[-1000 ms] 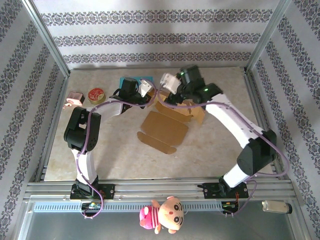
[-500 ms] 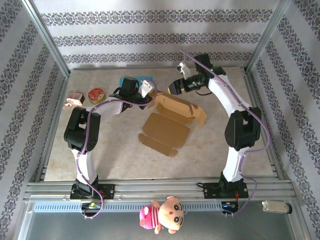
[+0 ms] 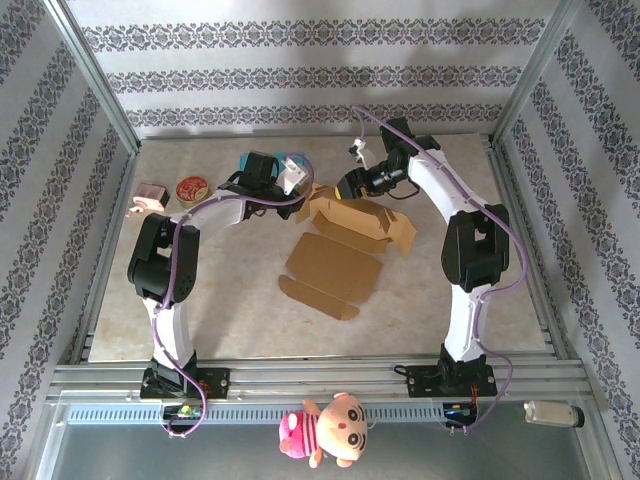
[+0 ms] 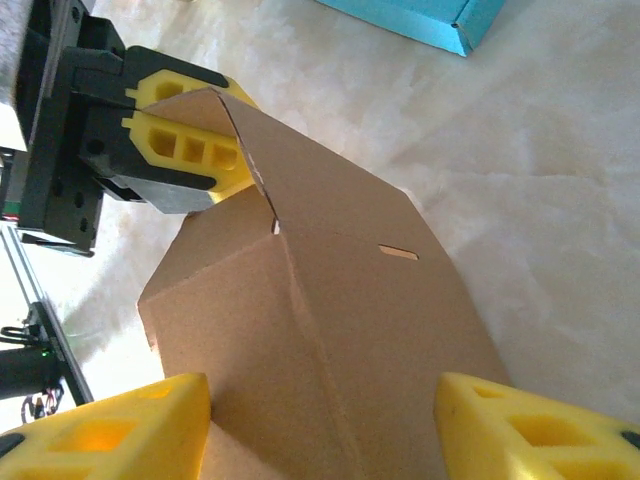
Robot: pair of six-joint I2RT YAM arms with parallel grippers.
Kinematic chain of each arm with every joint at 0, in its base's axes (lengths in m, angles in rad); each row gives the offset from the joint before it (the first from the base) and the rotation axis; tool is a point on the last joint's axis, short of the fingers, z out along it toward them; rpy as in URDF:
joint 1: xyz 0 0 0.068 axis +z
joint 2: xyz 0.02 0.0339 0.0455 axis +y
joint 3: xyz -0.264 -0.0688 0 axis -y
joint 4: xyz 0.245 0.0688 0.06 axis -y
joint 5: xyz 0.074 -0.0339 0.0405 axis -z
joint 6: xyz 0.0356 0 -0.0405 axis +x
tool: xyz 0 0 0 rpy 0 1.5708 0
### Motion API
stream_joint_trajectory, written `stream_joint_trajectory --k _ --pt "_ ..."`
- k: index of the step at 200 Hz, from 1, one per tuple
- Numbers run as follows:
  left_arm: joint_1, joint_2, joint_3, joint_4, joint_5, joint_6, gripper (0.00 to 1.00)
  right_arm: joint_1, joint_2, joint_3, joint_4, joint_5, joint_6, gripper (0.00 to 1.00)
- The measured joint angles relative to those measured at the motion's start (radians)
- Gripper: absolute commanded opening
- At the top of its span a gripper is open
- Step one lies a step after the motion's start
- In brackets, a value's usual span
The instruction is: Fold the paper box
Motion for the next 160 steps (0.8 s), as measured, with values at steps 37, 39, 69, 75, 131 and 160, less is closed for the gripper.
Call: stream_joint_trajectory --k 37,39,69,75,131,160 --pt "0.000 -0.009 -0.008 -0.016 -0.008 -0.041 0.36 0.002 0.010 -0.004 0.018 0.027 -0.018 0.54" --pt "0.000 -0.011 -0.009 -0.016 -0.009 -0.041 0.37 0.003 0.010 -0.004 0.019 0.028 -0.018 0.54" --pt "-0.002 -0.084 -0.070 -0.008 -0.039 -0.069 0.52 0.003 -0.001 -0.043 0.056 0.043 -0.027 0.49" --pt "-0.002 -0.105 -0.085 -0.002 -0.047 -0.077 0.55 0.005 -0.011 -0.066 0.073 0.043 -0.027 0.49" --pt "-0.021 -0.348 -0.222 0.076 -0.140 -0.265 0.52 0.031 -0.095 -0.154 0.148 0.071 -0.034 0.49" --pt "-0.084 -0.485 -0.386 0.207 -0.216 -0.476 0.49 0.038 -0.117 -0.171 0.175 0.073 -0.035 0.48"
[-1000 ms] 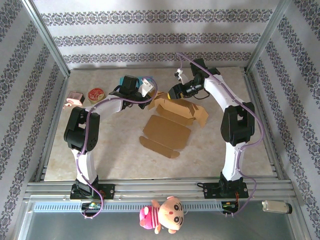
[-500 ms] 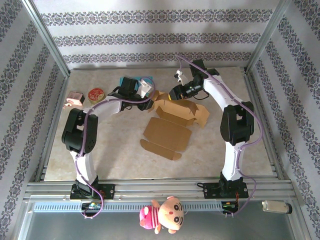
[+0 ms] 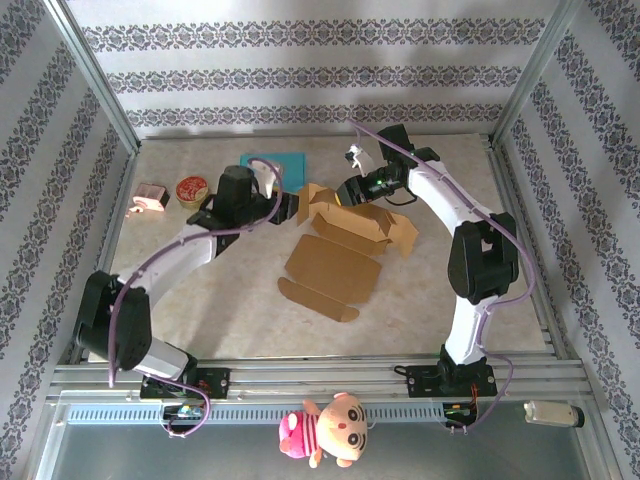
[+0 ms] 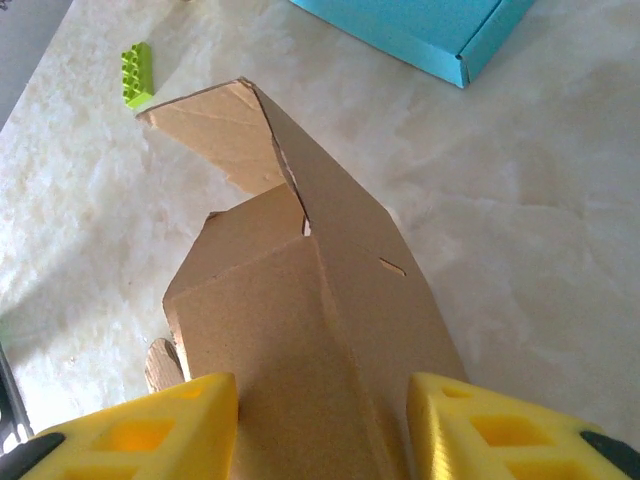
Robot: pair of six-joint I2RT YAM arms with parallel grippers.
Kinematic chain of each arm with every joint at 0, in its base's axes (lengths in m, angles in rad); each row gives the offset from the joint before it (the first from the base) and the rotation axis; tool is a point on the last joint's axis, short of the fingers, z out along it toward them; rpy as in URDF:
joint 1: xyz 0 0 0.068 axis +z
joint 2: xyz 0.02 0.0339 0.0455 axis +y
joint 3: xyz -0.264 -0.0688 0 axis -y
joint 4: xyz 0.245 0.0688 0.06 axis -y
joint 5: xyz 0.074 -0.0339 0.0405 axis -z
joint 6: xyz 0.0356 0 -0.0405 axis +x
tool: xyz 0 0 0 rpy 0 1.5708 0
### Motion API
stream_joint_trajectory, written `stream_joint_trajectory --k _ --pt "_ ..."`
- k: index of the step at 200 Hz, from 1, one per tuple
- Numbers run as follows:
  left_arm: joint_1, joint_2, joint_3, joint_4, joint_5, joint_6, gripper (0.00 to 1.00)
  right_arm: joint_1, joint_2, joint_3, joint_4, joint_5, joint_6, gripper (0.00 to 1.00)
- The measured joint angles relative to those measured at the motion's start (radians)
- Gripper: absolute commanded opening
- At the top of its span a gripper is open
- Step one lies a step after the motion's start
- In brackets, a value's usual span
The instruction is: Fold the paper box
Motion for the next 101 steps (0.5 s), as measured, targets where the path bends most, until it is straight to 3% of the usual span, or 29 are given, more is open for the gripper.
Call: stream_joint_trajectory --k 40,75,101 --pt "-0.101 0.089 -0.100 0.084 -0.101 -0.157 0.45 0.006 0.000 -0.009 0.013 0.006 -0.003 0.47" --pt "-0.119 0.317 0.005 0.074 -0.137 -0.177 0.54 0.011 0.000 -0.009 0.016 0.009 -0.005 0.47" --pt "-0.119 0.394 0.047 0.079 -0.174 -0.181 0.56 0.013 0.000 -0.010 0.016 0.009 -0.006 0.47"
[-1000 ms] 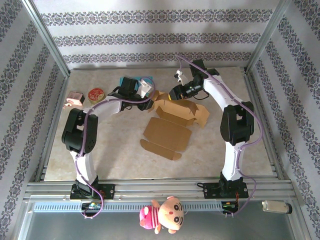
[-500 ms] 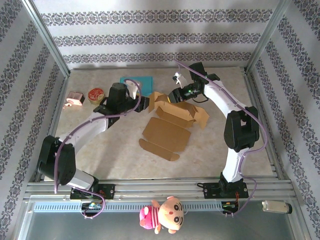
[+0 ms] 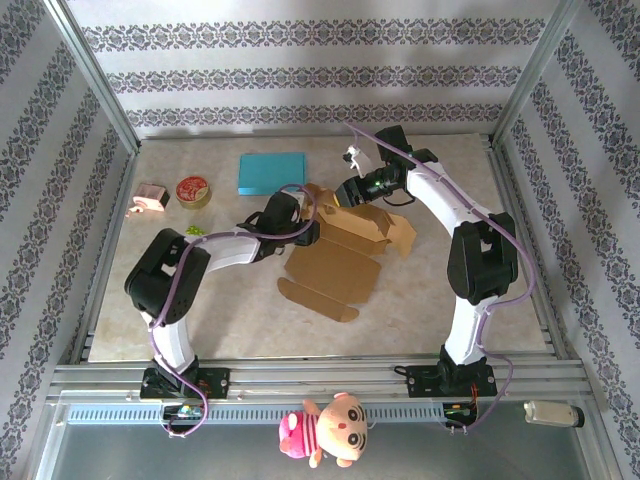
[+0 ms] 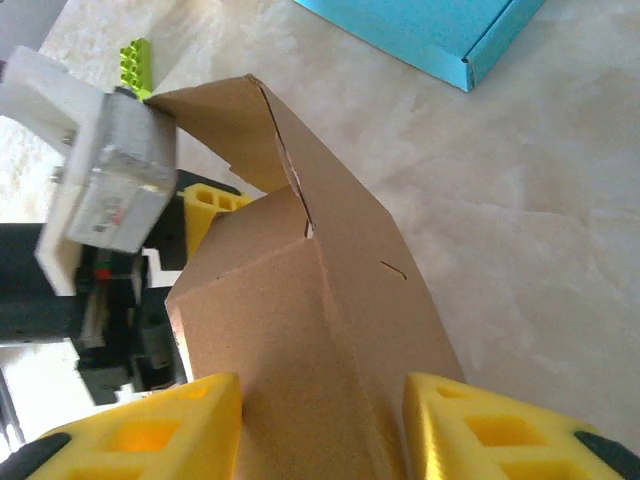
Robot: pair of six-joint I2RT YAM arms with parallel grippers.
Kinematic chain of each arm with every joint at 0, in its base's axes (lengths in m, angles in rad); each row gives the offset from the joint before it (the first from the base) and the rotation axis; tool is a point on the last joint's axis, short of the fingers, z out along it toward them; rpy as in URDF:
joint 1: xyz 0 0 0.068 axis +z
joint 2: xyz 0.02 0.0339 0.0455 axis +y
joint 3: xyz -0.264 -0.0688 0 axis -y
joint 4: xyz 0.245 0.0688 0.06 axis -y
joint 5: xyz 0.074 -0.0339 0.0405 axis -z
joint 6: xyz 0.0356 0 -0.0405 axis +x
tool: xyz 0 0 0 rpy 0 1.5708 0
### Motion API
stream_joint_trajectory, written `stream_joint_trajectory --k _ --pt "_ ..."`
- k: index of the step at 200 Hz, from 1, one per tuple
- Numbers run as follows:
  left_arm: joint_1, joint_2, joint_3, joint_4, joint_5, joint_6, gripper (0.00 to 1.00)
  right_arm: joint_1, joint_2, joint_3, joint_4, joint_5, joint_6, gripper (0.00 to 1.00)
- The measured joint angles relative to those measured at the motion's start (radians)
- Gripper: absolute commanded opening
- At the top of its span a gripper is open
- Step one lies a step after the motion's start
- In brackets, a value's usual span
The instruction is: Fold the paper box
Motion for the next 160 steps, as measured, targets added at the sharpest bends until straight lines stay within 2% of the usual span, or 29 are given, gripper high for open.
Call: stream_joint_trajectory --k 26,56,106,143,160 --pt "0.000 0.048 0.026 0.016 0.018 0.001 0.55 0.000 0.000 0.000 0.000 0.000 0.000 0.47" --pt "0.000 0.112 0.068 0.049 0.066 0.000 0.44 0.000 0.000 0.000 0.000 0.001 0.000 0.47" --pt "0.000 0.138 0.068 0.164 0.222 0.008 0.28 0.000 0.000 0.000 0.000 0.012 0.000 0.47" --pt "0.000 0.153 0.053 0.262 0.328 0.011 0.27 0.000 -0.007 -0.011 0.000 0.016 0.000 0.47" --pt "0.001 0.164 0.045 0.294 0.370 0.011 0.31 0.000 -0.009 -0.014 0.000 0.019 0.000 0.47"
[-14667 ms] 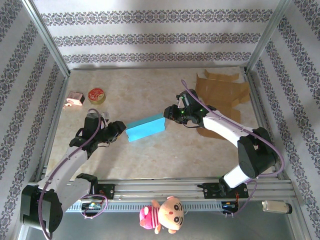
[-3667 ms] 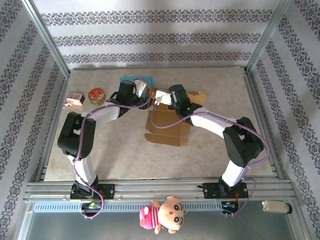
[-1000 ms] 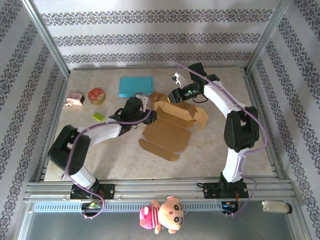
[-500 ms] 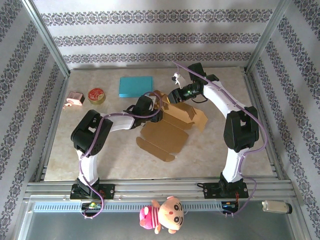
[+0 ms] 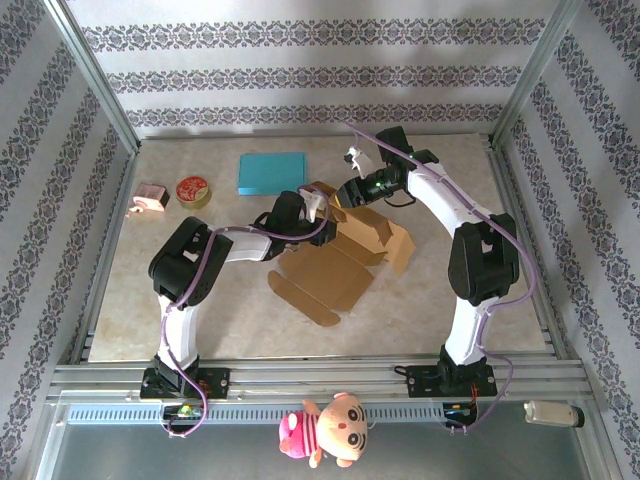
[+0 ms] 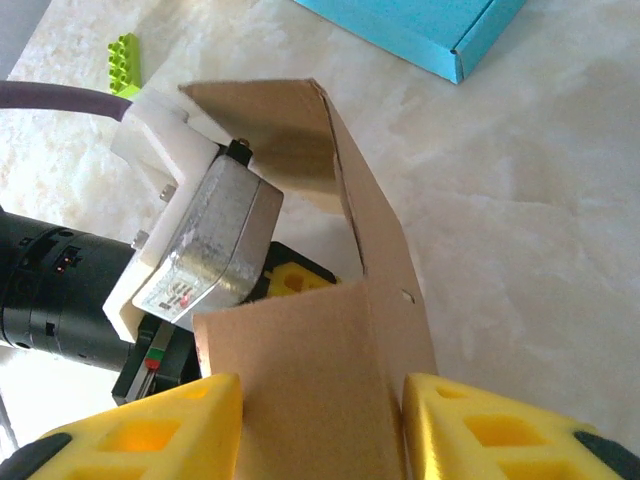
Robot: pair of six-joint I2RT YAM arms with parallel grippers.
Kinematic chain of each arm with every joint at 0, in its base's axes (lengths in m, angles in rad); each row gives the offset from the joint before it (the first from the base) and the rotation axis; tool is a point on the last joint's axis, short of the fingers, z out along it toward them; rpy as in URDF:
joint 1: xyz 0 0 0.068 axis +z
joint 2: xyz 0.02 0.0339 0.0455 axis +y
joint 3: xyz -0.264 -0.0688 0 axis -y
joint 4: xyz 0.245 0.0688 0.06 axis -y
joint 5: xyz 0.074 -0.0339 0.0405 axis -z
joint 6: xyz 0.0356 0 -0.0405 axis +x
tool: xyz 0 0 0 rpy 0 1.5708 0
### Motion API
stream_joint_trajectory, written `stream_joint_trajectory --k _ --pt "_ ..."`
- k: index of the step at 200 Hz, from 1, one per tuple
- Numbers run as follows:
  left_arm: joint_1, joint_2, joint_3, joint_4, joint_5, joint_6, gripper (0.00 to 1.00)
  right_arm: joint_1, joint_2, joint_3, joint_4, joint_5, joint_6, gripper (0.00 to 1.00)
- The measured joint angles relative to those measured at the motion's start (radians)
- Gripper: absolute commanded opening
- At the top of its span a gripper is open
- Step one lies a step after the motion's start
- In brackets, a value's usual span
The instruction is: Fold the paper box
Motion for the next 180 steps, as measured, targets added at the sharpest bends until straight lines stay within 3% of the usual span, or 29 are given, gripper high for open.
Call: stream_joint_trajectory --k 51,115,143,180 --pt "0.023 -0.059 -0.088 0.016 -0.009 0.028 0.57 0.013 -0.008 -0.006 0.000 0.021 -0.012 0.47" --pt "0.173 -0.427 -0.081 -0.129 -0.083 0.202 0.66 0.030 -0.039 -0.020 -0.002 0.076 -0.060 0.47" --pt "0.228 -0.378 0.068 -0.333 -0.040 0.371 0.66 0.042 -0.041 -0.020 -0.003 0.088 -0.074 0.47" --pt "0.234 -0.222 0.231 -0.555 0.085 0.529 0.66 0.046 -0.041 -0.020 -0.008 0.095 -0.082 0.47"
